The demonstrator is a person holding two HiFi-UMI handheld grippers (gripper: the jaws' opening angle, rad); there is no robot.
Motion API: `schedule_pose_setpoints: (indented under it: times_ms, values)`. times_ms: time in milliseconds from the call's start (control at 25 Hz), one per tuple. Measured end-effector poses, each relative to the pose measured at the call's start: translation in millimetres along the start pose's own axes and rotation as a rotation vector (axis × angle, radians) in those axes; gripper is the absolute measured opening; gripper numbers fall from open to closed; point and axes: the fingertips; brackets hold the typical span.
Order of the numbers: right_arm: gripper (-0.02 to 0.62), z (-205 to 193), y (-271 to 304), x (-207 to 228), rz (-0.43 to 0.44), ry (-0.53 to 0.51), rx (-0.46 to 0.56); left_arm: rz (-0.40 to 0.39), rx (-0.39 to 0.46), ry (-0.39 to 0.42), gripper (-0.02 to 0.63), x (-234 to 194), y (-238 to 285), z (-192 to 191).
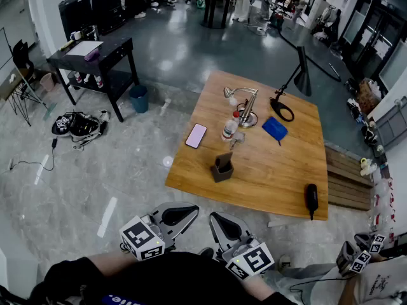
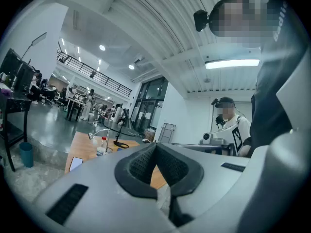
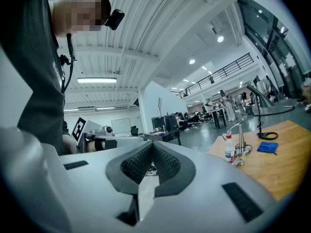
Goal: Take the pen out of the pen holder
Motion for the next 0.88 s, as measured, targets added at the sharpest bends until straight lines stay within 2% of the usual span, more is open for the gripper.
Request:
schedule_pose_setpoints:
  times_ms: [560,880]
  values:
    - [0.006,5,2,11,0.026,-0.016,0.011,0.027,0.000,0.008,0.006,-5,12,-2]
    - [0.006,6,-2,23,0.094,-0.022,0.015,0.086,0.000,0.045,0.006,-3,31,-5]
Point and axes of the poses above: the fingertips, and each gripper's own axes: y forward along the fingers, x to its right, z out of its top, and after that the axes turned 5 degrees about x, right-handed
